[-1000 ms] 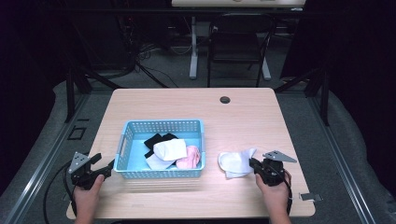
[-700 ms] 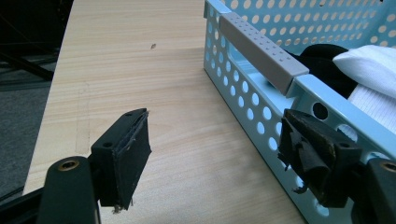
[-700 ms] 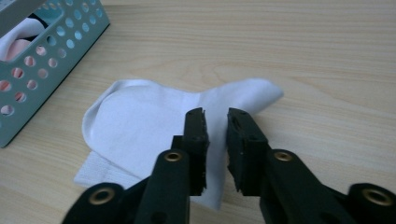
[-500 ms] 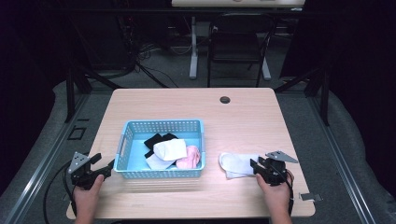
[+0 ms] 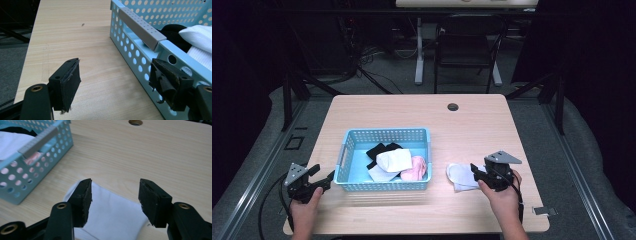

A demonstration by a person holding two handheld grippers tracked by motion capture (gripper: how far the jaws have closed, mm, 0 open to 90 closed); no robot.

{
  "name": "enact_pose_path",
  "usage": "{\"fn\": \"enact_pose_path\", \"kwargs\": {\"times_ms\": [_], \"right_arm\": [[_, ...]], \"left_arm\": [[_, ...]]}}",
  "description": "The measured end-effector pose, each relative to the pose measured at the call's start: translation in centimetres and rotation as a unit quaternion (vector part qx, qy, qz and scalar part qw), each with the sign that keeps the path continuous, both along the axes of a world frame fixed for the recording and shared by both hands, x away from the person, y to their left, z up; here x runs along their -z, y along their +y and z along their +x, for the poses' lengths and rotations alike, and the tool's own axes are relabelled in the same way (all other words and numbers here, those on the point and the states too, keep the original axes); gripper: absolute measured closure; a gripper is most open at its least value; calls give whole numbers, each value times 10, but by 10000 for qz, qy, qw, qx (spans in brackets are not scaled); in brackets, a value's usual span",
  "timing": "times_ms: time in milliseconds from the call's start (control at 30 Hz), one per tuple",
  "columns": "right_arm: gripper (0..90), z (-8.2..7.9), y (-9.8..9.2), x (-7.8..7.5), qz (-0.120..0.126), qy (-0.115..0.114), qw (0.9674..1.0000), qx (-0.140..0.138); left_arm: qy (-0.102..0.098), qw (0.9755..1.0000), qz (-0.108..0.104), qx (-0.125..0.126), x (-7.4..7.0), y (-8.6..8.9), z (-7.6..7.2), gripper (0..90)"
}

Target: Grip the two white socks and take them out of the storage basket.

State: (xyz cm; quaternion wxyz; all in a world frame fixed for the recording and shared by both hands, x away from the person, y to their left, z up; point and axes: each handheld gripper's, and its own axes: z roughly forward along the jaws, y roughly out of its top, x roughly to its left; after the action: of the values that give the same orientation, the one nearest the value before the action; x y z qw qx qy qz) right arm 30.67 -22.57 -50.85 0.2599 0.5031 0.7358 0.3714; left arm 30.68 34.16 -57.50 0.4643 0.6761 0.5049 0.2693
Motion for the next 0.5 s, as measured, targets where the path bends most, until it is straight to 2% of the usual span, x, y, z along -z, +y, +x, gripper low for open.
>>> {"fn": "enact_pose_path", "kwargs": {"times_ms": [167,400,500], "right_arm": [[436,9,20,-19,-86,16,9995,-303],[469,22,51,-36,-179,59,9978,-640],[494,27,62,-42,-291,44,9966,-770]], "left_arm": [[-3,10000,-2,0,0,0,0,246],[-2,10000,-3,-1,0,0,0,246],[-6,10000,-6,1,0,0,0,246]]}}
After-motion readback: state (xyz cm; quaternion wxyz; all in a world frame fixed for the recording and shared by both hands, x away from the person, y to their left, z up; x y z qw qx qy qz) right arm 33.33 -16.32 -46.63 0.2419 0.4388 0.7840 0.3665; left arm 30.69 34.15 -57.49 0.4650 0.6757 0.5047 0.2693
